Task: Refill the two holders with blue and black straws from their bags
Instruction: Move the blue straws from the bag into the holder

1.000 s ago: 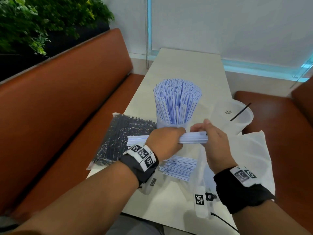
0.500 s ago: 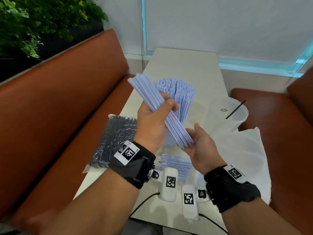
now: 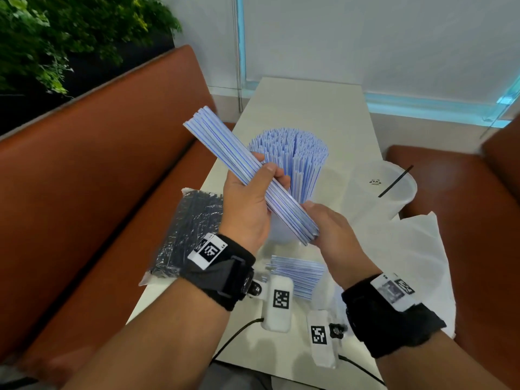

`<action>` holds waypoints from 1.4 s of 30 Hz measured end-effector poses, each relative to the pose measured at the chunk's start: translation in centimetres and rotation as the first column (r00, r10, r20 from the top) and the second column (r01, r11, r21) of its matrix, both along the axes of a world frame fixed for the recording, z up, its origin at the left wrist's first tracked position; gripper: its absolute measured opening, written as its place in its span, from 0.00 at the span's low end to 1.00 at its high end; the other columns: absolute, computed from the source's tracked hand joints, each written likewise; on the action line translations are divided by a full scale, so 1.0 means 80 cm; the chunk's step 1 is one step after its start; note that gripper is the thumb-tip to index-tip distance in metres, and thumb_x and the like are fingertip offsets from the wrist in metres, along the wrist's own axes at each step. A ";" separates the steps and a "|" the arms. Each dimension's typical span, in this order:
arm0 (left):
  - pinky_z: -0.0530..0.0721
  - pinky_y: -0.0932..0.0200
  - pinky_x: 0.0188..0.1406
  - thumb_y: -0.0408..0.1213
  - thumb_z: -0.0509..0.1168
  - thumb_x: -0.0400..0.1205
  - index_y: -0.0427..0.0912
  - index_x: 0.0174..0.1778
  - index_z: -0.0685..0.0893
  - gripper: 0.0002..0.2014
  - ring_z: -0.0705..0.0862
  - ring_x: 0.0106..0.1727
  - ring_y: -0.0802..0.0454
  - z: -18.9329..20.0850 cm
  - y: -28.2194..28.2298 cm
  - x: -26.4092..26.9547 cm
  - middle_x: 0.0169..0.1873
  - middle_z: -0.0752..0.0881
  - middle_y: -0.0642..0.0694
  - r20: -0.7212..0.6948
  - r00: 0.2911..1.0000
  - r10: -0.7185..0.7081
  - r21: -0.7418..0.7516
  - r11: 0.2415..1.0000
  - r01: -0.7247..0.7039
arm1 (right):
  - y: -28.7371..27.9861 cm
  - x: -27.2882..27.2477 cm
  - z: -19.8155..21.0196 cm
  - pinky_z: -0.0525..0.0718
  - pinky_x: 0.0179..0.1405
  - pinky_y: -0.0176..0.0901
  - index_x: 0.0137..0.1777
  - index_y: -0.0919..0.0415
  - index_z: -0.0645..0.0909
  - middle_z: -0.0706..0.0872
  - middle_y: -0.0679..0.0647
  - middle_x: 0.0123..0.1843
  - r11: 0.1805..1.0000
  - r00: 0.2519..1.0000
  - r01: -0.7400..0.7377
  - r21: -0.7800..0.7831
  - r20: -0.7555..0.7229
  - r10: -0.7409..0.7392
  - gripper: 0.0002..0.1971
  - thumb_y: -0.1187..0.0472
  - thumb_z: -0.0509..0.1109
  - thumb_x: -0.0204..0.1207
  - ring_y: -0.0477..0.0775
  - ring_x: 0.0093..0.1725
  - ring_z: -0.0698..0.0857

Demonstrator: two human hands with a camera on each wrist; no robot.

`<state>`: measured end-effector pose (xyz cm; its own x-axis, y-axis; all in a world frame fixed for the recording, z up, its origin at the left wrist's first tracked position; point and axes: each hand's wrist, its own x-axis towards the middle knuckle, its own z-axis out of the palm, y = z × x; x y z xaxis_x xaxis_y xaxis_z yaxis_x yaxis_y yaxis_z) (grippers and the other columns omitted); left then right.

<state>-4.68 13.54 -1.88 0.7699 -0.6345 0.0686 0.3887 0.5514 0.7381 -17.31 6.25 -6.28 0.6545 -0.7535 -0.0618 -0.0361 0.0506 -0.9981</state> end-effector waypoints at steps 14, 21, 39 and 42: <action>0.86 0.48 0.44 0.26 0.66 0.84 0.40 0.52 0.80 0.06 0.85 0.36 0.44 0.031 0.017 0.025 0.35 0.85 0.42 0.165 0.986 -0.040 0.085 0.996 0.026 | -0.003 0.003 -0.025 0.77 0.30 0.41 0.48 0.45 0.74 0.82 0.46 0.33 0.747 0.833 -0.342 -0.570 -0.552 -0.040 0.14 0.38 0.70 0.75 0.43 0.33 0.81; 0.84 0.51 0.37 0.23 0.62 0.85 0.38 0.47 0.76 0.06 0.81 0.32 0.46 0.074 0.017 0.062 0.30 0.81 0.45 0.414 0.909 0.058 0.107 0.988 -0.111 | -0.040 0.002 -0.002 0.73 0.41 0.44 0.72 0.41 0.71 0.83 0.44 0.45 0.650 0.795 -0.381 -0.658 -0.592 -0.134 0.24 0.54 0.69 0.76 0.49 0.44 0.81; 0.75 0.37 0.74 0.44 0.78 0.76 0.62 0.50 0.79 0.15 0.77 0.71 0.38 0.012 -0.038 0.055 0.66 0.81 0.40 0.793 0.574 -0.204 0.502 0.753 -0.426 | -0.064 0.034 -0.010 0.82 0.47 0.54 0.49 0.52 0.81 0.87 0.52 0.47 0.651 0.753 -0.444 -0.616 -0.651 -0.101 0.12 0.47 0.61 0.87 0.59 0.48 0.83; 0.74 0.39 0.76 0.53 0.80 0.74 0.58 0.61 0.82 0.22 0.76 0.75 0.42 0.011 -0.038 0.062 0.72 0.77 0.41 0.783 0.545 -0.301 0.532 0.779 -0.333 | -0.064 0.034 -0.009 0.83 0.46 0.54 0.49 0.52 0.81 0.86 0.53 0.46 0.646 0.748 -0.455 -0.613 -0.657 -0.097 0.13 0.46 0.61 0.87 0.60 0.48 0.83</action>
